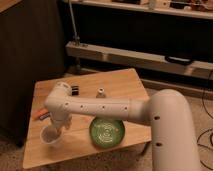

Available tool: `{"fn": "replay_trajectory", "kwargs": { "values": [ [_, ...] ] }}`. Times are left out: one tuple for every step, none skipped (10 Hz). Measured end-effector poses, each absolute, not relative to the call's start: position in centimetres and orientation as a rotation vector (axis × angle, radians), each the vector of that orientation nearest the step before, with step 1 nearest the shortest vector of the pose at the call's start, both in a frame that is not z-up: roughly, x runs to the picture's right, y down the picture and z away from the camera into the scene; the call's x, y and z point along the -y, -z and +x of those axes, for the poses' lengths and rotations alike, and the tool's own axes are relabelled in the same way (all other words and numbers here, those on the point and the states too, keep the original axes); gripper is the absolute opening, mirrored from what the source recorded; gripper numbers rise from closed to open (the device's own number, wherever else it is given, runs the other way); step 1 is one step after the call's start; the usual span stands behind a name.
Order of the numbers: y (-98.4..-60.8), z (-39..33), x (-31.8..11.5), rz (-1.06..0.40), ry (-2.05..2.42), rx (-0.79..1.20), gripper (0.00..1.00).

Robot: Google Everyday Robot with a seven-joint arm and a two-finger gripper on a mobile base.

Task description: Pick up the ceramic cup

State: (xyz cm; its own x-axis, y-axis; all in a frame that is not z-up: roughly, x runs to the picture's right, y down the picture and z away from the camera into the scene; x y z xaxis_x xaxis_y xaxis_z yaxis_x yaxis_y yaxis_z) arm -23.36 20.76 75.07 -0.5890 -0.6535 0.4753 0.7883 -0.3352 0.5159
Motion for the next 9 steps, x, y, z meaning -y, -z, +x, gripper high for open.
{"fn": "replay_trajectory", "kwargs": {
  "values": [
    [-74.9,-23.5,-21.2,-0.236,2.020,0.918,0.34],
    [-74.4,-23.6,-21.3,-0.234,2.023,0.925,0.23],
    [-73.7,-23.5,-21.3,-0.233,2.025,0.931,0.13],
    [-72.4,-23.2,-20.8,-0.223,2.023,0.939,0.04],
    [-70.8,-22.7,-20.0,-0.212,2.018,0.946,0.00],
    [-69.5,-22.2,-19.3,-0.202,2.017,0.951,0.00],
    [-67.2,-21.2,-17.8,-0.188,2.010,0.962,0.00],
    [-65.5,-20.4,-16.4,-0.178,1.999,0.966,0.00],
    [-64.5,-19.7,-15.5,-0.169,1.987,0.967,0.00]
  ]
}}
